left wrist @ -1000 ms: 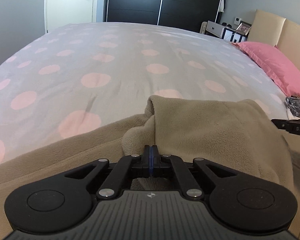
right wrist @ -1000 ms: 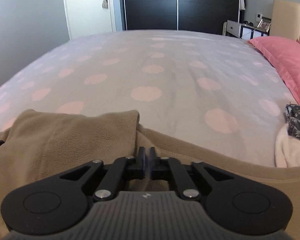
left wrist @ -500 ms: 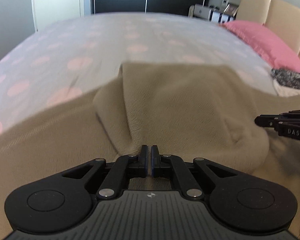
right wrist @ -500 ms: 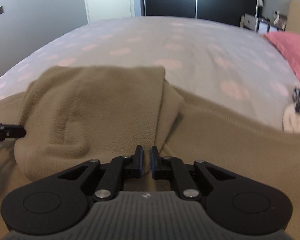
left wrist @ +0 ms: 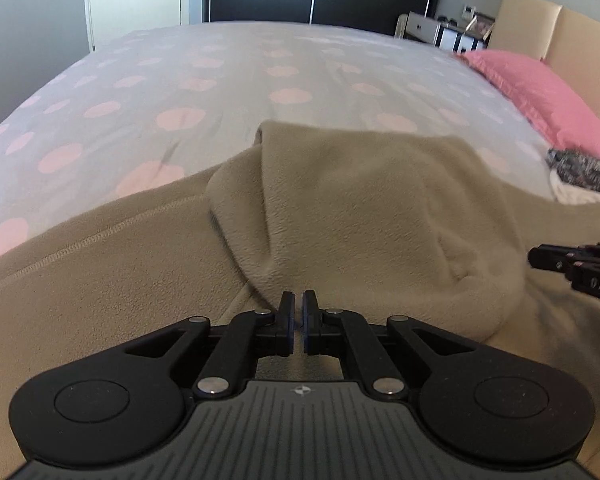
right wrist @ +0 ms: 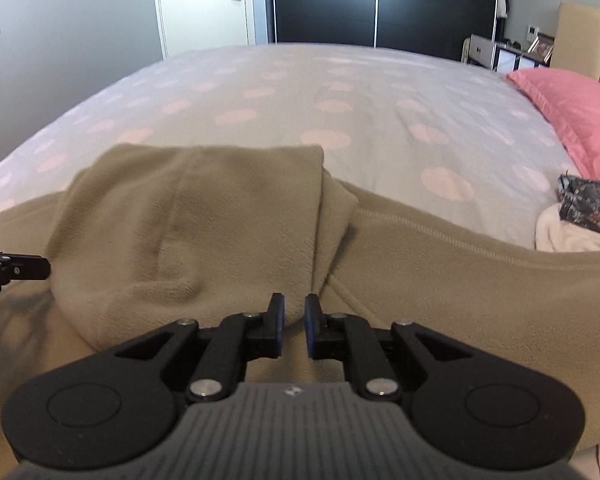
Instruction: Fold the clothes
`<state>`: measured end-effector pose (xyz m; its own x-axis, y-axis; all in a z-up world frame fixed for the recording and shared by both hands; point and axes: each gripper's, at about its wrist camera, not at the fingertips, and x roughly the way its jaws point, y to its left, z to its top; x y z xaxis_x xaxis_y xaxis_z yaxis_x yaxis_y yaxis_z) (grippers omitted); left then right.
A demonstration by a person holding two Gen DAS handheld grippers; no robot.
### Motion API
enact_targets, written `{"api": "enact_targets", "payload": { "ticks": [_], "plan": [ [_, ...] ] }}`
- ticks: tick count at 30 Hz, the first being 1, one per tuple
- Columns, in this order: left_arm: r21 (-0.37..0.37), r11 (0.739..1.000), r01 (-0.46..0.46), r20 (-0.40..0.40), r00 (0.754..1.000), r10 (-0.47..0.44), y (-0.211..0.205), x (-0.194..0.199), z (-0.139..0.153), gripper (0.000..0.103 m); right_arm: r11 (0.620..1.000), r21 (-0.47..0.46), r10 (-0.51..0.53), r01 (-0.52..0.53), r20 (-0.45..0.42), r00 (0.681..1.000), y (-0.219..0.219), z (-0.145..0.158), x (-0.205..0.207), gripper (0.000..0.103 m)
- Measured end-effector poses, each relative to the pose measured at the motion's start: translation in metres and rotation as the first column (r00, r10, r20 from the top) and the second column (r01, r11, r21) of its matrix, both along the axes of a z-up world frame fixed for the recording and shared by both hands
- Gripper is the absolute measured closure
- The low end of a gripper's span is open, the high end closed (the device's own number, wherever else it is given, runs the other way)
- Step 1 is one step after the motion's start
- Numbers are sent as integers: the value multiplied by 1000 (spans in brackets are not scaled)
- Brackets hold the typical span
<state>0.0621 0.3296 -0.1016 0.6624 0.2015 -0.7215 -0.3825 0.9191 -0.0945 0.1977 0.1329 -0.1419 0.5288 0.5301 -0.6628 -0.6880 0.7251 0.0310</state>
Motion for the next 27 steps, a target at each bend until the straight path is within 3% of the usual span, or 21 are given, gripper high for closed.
{"api": "enact_targets", "payload": {
  "ticks": [5, 8, 13, 20, 24, 27],
  "plan": [
    [-53, 998, 39, 97, 995, -34, -21, -1, 10, 102, 994, 98, 51, -51, -1, 999, 8, 14, -26, 86],
    [-75, 994, 79, 102, 992, -71, -35, 8, 1, 102, 988, 119, 97, -94, -18, 995, 17, 9, -36, 79],
    [-90, 990, 106, 30, 994, -104, -46, 14, -26, 102, 989, 51, 141, -138, -60, 988, 27, -16, -44, 78],
    [-84, 994, 75, 44, 996, -72, -54, 6, -36, 102, 985, 0, 175, -175, -28, 984, 29, -32, -49, 78],
    [-1, 997, 73, 36, 997, -73, -70, 0, -29, 102, 986, 5, 168, -168, -31, 985, 21, -23, -50, 77],
    [53, 996, 78, -12, 997, -77, -80, -6, -23, 95, 991, 15, 132, -131, -30, 991, 9, -11, -48, 75]
  ]
}}
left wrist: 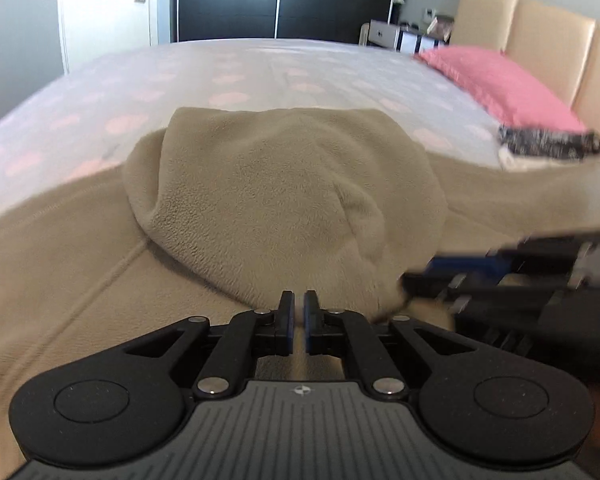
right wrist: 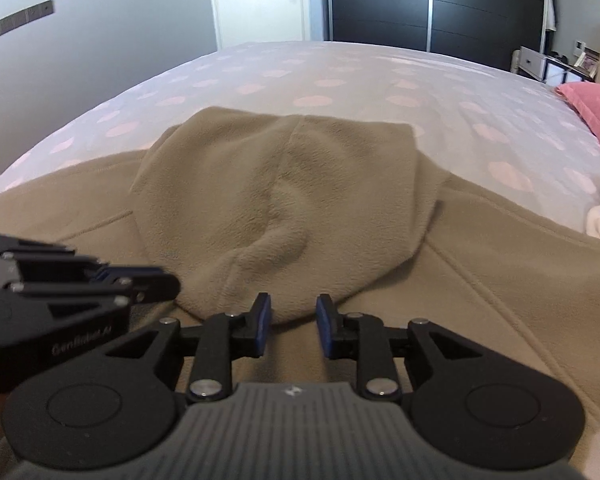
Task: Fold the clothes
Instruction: 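Move the right tool to the sleeve cuff on the floral cloth and grasp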
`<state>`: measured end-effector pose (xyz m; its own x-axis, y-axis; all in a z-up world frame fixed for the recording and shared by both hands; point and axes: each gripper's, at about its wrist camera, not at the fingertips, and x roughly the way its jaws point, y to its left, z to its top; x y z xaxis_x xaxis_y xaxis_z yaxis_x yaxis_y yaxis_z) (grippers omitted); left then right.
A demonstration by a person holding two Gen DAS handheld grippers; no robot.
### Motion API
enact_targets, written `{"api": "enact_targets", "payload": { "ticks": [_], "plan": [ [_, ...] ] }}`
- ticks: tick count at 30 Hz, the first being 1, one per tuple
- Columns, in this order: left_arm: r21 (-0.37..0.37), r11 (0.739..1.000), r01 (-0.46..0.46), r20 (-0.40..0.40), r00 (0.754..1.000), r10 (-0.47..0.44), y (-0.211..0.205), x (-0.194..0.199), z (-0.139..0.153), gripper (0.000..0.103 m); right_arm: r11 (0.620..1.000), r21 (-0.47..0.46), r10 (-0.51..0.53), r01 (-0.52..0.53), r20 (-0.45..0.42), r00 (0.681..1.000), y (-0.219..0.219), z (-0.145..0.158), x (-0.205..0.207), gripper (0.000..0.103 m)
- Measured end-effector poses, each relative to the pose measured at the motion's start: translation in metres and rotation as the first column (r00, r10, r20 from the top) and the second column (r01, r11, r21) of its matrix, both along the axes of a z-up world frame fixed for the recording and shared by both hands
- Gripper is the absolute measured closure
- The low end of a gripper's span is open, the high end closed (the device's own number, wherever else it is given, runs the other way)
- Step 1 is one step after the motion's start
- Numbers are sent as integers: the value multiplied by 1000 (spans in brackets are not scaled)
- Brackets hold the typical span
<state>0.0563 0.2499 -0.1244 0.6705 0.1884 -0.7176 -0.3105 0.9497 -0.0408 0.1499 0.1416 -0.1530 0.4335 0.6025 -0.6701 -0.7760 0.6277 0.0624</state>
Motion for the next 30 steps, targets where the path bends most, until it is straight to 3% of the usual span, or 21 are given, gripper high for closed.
{"api": "enact_targets", "payload": {
  "ticks": [3, 6, 8, 10, 15, 20, 25, 30],
  "plan": [
    [10, 1000, -1, -4, 1000, 1, -4, -11, 7, 85, 997, 13, -72, 72, -1, 997, -20, 15, 8, 75],
    [19, 1000, -7, -6, 1000, 7, -7, -19, 15, 83, 989, 13, -146, 145, 4, 989, -44, 31, 17, 70],
    [22, 1000, -17, 5, 1000, 17, -9, -26, 21, 75, 982, 1, -191, 191, 18, 981, -65, 40, 24, 68],
    [26, 999, -31, 15, 999, 30, -10, -32, 27, 59, 971, -13, -240, 240, 41, 970, -87, 49, 30, 66],
    [41, 999, -35, 2, 999, 35, -9, -40, 44, 59, 925, -40, -378, 379, 34, 925, -151, 67, 52, 63],
    [-4, 998, -67, -43, 997, 66, 14, -48, 68, 59, 886, -46, -458, 460, 52, 887, -207, 88, 65, 58],
    [-23, 992, -127, -73, 989, 125, 48, -56, 95, 59, 835, 31, -551, 550, 58, 833, -259, 118, 80, 55],
    [19, 990, -140, -86, 986, 141, 68, -59, 115, 58, 762, 87, -647, 641, 67, 760, -316, 147, 102, 51]
  ]
}}
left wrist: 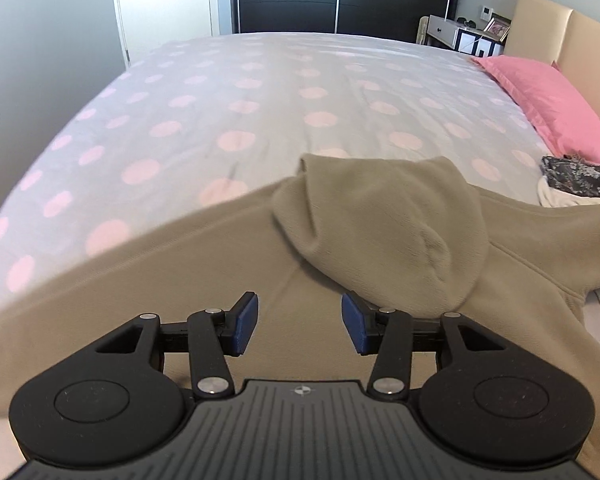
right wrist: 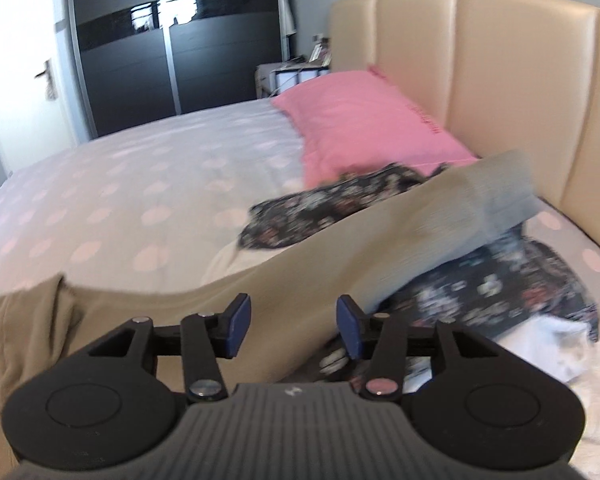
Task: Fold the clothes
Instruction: 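Move the right tool to the sleeve cuff on the floral cloth and grasp, then lift the sleeve cuff with the right tool and carry it across the hoodie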
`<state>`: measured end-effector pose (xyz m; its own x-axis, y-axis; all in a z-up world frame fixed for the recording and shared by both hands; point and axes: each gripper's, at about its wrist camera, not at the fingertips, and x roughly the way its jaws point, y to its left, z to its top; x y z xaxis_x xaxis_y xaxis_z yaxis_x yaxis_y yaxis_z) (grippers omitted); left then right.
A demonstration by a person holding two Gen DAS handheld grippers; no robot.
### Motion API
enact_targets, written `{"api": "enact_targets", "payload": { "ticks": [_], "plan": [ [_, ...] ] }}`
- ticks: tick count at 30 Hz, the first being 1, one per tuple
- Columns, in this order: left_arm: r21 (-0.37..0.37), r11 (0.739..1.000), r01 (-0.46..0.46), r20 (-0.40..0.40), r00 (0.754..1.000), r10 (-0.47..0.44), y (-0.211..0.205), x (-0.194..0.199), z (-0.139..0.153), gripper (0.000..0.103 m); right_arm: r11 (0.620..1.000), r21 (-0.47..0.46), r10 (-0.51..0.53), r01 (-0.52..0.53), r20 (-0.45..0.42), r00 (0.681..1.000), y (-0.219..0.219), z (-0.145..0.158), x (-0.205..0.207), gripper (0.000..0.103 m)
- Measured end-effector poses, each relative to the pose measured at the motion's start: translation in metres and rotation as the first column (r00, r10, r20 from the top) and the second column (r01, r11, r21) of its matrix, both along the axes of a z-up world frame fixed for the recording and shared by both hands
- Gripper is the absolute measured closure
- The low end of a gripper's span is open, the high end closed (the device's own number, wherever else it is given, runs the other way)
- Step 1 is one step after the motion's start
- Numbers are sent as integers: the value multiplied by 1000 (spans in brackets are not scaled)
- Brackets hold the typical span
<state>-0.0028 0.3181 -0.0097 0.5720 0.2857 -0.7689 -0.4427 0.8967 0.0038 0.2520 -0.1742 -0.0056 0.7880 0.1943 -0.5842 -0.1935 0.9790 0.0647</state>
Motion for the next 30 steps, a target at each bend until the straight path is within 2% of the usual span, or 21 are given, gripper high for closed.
{"api": "enact_targets", "payload": {
  "ticks": [6, 11, 15, 20, 24, 25, 29, 30],
  "plan": [
    [-15, 999, -31, -4, 1000, 31, 14, 9, -8, 58, 976, 107, -192, 191, 3, 981, -73, 32, 34, 47],
    [-14, 999, -29, -14, 999, 29, 15, 17, -13, 58, 928, 206, -305, 311, -60, 950, -120, 33, 68, 46],
    [-18, 999, -31, -20, 999, 31, 15, 21, -17, 58, 890, 267, -345, 370, -136, 929, -135, 17, 90, 46],
    [-16, 999, -29, -34, 999, 28, 14, 25, -23, 58, 826, 403, -348, 394, -185, 919, -147, 3, 107, 32],
    [-27, 999, -23, -44, 999, 22, 14, 29, -28, 58, 819, 399, -365, 412, -192, 911, -140, 2, 116, 31],
    [-28, 999, -19, -46, 999, 18, 14, 29, -29, 58, 821, 394, -366, 413, -193, 911, -138, 3, 116, 32],
    [-29, 999, -16, -41, 999, 15, 14, 29, -29, 58, 821, 359, -394, 444, -206, 896, -132, 5, 115, 58],
    [-31, 999, -18, -39, 999, 17, 14, 28, -29, 58, 814, 363, -401, 454, -214, 891, -133, 4, 114, 60]
  ]
}}
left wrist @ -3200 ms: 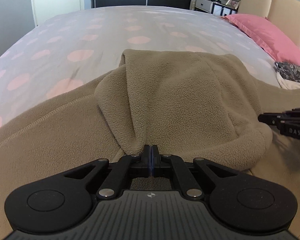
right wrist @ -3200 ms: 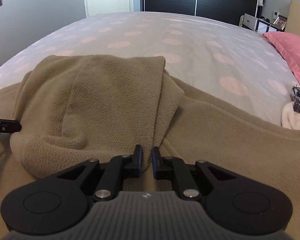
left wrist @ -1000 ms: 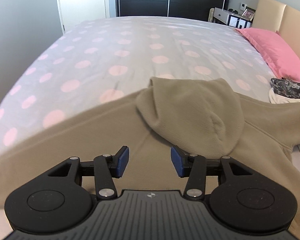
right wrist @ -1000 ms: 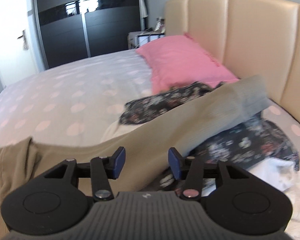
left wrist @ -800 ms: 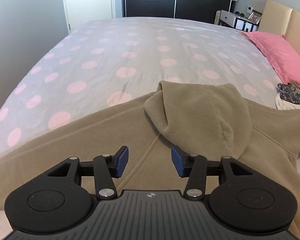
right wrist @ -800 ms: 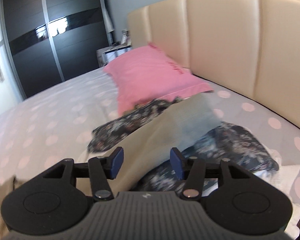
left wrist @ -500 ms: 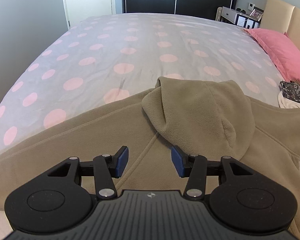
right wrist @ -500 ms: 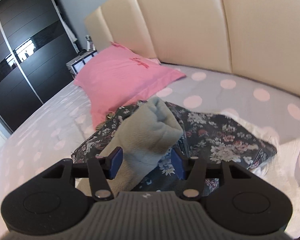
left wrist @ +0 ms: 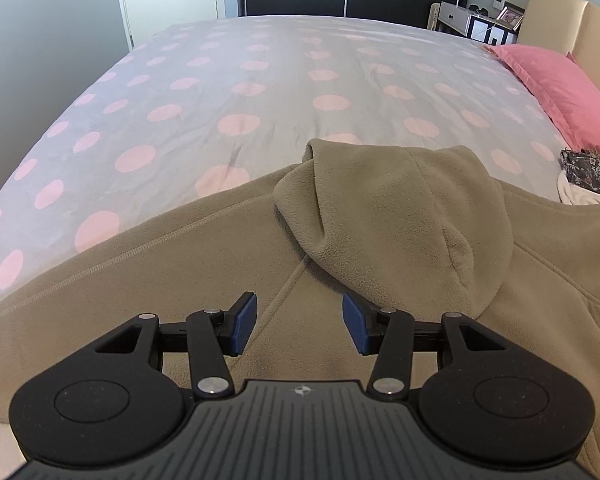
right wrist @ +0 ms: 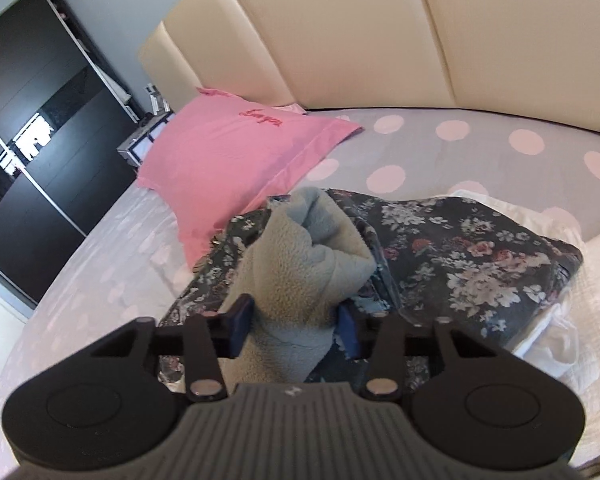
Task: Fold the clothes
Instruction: 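Lift the sleeve cuff with the right tool and carry it across the hoodie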
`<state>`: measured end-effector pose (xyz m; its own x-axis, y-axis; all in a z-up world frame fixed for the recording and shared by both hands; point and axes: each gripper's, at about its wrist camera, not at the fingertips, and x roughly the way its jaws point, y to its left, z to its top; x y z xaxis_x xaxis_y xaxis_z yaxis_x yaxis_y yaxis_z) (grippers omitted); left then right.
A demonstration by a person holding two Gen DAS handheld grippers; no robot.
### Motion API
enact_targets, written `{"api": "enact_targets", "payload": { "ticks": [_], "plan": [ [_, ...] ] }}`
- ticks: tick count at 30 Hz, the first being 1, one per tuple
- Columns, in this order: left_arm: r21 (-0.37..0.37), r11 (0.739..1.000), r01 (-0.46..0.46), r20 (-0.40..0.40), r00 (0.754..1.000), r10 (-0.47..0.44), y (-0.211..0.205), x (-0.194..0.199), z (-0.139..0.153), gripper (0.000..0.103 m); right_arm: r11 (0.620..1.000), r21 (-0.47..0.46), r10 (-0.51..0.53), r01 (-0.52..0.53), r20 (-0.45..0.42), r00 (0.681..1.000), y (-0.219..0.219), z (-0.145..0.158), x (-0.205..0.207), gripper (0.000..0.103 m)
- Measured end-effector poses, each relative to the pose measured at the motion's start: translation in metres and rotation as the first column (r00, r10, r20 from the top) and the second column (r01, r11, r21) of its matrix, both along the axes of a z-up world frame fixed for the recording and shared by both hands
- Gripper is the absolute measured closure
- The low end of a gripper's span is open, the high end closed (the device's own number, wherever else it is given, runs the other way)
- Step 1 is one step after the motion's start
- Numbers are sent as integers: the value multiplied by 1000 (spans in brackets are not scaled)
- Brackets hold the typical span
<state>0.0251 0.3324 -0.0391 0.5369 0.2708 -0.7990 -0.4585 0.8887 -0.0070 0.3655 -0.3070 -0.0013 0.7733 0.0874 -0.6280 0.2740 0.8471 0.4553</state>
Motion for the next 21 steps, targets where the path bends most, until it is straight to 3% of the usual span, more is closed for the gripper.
{"api": "enact_targets", "payload": {
  "ticks": [3, 7, 11, 15, 21],
  "plan": [
    [-5, 1000, -9, 9, 1000, 9, 1, -3, 2, 58, 1000, -13, -22, 22, -8, 1000, 0, 0, -5, 76],
    [-14, 1000, -25, 25, 999, 25, 5, -7, 7, 58, 996, -84, 8, -4, 41, 999, 18, 17, -17, 78],
    [-25, 999, -43, 41, 998, 44, 10, -12, 13, 58, 987, -134, 106, -89, 125, 986, 55, 55, -33, 78],
    [-37, 998, -54, 56, 997, 56, 16, -18, 20, 58, 965, -168, 237, -202, 230, 944, 111, 104, -58, 78],
    [-45, 997, -57, 76, 995, 60, 22, -32, 27, 58, 910, -176, 415, -376, 339, 844, 218, 165, -98, 78]
  ]
}}
